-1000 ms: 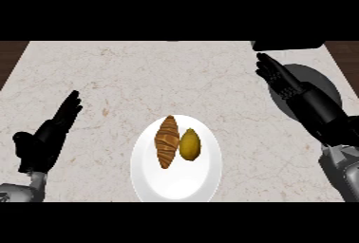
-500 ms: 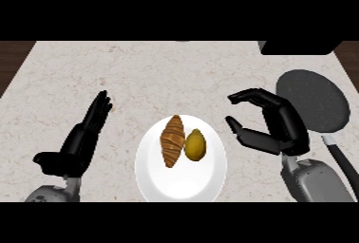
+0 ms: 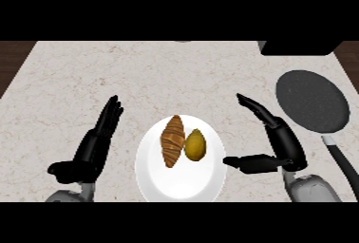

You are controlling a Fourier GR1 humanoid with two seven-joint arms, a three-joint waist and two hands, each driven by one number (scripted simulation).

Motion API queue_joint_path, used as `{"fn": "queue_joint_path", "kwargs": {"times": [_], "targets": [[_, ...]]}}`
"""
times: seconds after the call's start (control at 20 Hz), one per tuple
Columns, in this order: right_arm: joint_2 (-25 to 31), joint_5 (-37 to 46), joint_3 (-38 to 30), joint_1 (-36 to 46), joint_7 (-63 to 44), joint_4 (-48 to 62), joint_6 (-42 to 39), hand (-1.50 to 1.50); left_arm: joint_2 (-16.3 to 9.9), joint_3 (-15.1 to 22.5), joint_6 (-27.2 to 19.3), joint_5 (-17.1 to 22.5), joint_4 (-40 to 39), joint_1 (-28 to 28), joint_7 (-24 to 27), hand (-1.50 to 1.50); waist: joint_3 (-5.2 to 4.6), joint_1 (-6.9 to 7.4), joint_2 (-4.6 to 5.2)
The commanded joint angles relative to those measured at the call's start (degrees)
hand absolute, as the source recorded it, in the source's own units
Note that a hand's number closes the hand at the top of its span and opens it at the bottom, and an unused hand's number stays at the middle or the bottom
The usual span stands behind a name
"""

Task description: Pick the croissant from the plate and place it in the pan

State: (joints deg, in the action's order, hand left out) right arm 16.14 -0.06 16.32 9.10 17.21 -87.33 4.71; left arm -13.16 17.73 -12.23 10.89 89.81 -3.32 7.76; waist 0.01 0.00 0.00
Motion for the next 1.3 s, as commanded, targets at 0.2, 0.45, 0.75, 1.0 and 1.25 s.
{"fn": "queue_joint_path", "kwargs": {"times": [0.2,0.45,0.75,1.0,1.25], "targets": [[0.9,10.9,7.1,8.3,-15.6,-1.3,-2.2,-1.50,2.4,0.4,0.9,-1.6,-3.0,-0.3,2.1,0.00,-0.07,0.25,0.03],[-0.6,16.9,12.6,17.2,-26.9,3.3,-6.8,-1.50,2.5,0.8,0.0,-2.5,-0.5,0.2,-0.1,0.00,-0.08,1.03,0.06],[-4.4,23.4,19.8,22.9,-33.6,10.0,-13.2,-1.50,3.8,-0.5,-0.3,-2.7,-3.0,-3.7,-1.6,0.00,-0.06,0.58,0.20],[-6.6,29.1,20.9,22.5,-34.6,14.8,-14.5,-1.50,2.2,-1.1,1.2,-2.9,2.2,0.2,-2.4,0.00,-0.01,0.46,0.00],[-12.9,33.9,18.0,22.1,-34.5,19.2,-14.5,-1.50,2.2,-4.0,4.4,-3.2,-0.5,1.7,0.7,0.00,-0.01,0.30,0.01]]}}
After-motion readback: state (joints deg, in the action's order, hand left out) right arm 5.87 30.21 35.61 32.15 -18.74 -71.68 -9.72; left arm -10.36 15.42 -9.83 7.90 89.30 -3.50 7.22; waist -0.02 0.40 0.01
